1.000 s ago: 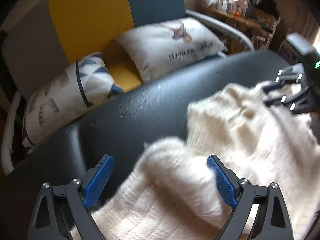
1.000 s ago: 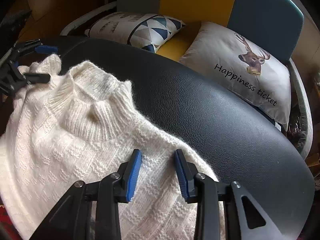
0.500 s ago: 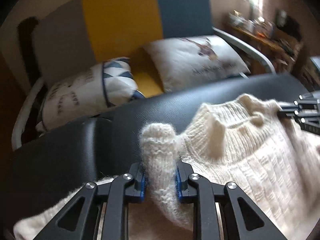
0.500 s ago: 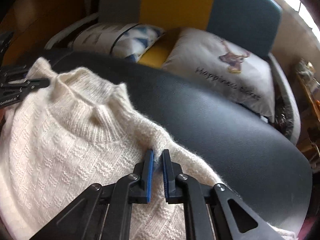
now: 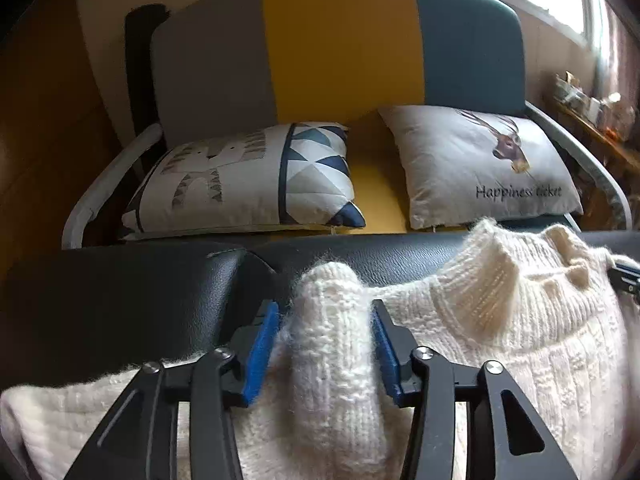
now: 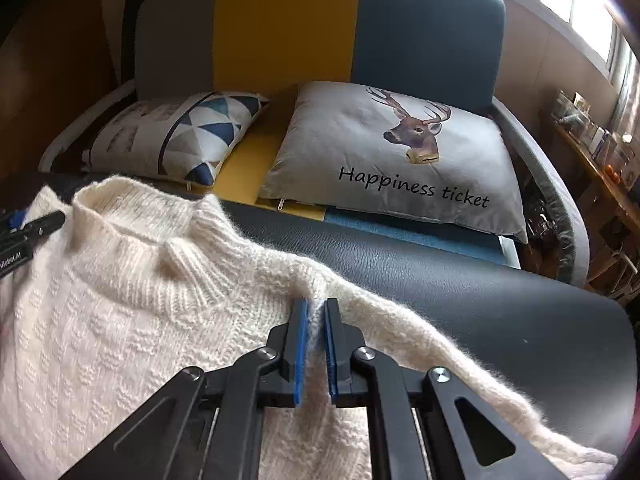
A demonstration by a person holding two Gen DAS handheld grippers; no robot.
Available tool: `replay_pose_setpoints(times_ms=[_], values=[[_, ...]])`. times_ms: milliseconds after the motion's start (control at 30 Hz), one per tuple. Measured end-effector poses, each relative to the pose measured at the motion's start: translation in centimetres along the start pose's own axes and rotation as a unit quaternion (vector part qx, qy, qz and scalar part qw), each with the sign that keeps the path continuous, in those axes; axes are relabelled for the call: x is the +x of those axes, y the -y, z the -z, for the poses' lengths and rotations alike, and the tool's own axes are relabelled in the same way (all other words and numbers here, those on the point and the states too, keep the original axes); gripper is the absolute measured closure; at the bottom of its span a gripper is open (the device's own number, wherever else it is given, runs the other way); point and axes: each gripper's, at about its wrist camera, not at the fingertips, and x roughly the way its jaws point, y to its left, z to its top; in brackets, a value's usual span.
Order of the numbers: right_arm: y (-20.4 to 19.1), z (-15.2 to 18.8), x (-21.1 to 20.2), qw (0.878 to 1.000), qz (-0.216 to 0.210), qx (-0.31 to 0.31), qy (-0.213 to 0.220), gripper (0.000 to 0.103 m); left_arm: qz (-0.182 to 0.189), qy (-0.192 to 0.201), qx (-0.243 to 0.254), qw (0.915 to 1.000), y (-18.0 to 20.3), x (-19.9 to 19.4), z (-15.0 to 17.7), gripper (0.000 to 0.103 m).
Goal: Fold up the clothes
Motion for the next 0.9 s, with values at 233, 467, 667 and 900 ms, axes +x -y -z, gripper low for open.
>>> replay_pose_setpoints(times_ms=[233,467,667,900], values=[[-0.2,0.0,0.9,0.999,0.020,0.008,0.027,0.095,0.003,-0.024,-0.058,0.9980,-1.9,1.0,0.0,0.017],[-0.5,-0.8,-0.1,0.999,0.021,-0.043,-0.004,0.080,0.091,-0.048,-0.131,0.9861,-6.3,-2.0,1.3,0.013],[0.6,1.8,-8.1,0.999,-0.012,-0.009,0.041,0.080,0.079,0.001,-0.076,0.9939,-8.1,-7.5,4.4,0.013],[-0.2,8.9,-12.6,1.000,-0.018,-0.010,0.010,0.085,0.045,-0.017,-0.045,0.9978,-7.2,-7.9,7.9,0.013]])
